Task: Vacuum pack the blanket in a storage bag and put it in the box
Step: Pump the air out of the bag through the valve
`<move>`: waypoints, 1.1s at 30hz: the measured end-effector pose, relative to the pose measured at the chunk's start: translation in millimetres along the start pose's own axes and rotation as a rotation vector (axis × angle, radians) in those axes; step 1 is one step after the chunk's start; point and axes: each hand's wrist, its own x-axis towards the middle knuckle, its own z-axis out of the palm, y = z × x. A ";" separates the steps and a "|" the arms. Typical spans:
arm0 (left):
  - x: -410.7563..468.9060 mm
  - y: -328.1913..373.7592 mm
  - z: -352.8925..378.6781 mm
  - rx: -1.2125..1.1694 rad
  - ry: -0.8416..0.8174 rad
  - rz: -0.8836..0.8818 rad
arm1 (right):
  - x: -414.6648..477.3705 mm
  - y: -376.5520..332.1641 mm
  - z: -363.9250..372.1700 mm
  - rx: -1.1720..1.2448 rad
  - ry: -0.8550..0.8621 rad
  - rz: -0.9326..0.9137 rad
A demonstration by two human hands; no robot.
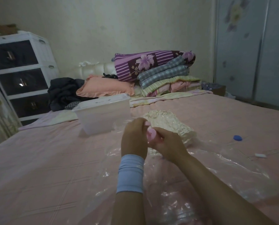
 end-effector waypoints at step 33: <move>29.2 32.5 -49.8 0.024 0.359 0.167 | -4.7 9.6 -1.3 0.099 0.005 0.070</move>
